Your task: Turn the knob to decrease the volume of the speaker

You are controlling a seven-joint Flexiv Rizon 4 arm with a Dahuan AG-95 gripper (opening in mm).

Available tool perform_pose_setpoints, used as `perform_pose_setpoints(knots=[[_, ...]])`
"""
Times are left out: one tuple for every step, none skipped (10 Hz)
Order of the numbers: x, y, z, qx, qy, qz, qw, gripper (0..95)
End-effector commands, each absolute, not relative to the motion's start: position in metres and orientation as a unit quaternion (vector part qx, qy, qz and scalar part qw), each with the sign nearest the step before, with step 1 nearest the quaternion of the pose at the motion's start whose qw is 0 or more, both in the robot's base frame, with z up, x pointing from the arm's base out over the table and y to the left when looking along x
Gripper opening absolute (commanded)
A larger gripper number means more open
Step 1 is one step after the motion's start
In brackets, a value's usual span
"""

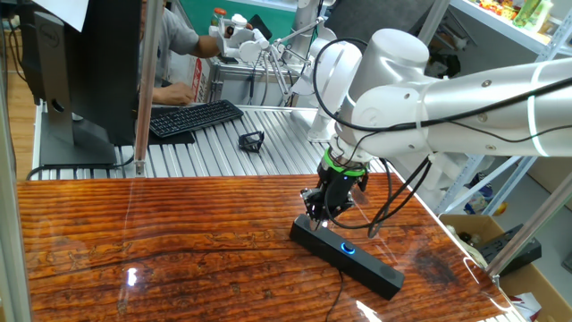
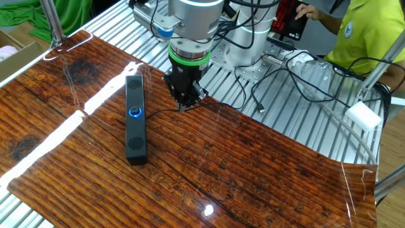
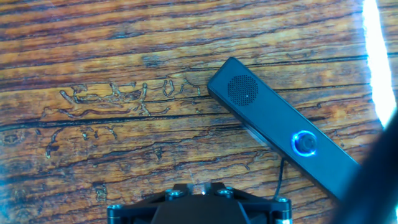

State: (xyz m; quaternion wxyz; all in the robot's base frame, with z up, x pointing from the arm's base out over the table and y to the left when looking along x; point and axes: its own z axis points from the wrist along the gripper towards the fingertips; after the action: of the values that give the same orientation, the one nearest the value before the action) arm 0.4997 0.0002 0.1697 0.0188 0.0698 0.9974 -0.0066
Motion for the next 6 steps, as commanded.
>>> perform_pose_setpoints(knots=[[0.499,0.000,0.170,0.065,0.998,-0.007,0.019,0.0],[0.499,0.000,0.170,0.062,0.998,-0.007,0.018,0.0],[0.499,0.000,0.169,0.060,0.998,-0.006,0.018,0.0],[0.500,-0.002,0.168,0.054,0.998,-0.006,0.018,0.0],[0.501,-0.004,0.168,0.051,0.999,-0.007,0.018,0.0],[0.503,-0.012,0.164,0.039,0.999,-0.006,0.019,0.0]])
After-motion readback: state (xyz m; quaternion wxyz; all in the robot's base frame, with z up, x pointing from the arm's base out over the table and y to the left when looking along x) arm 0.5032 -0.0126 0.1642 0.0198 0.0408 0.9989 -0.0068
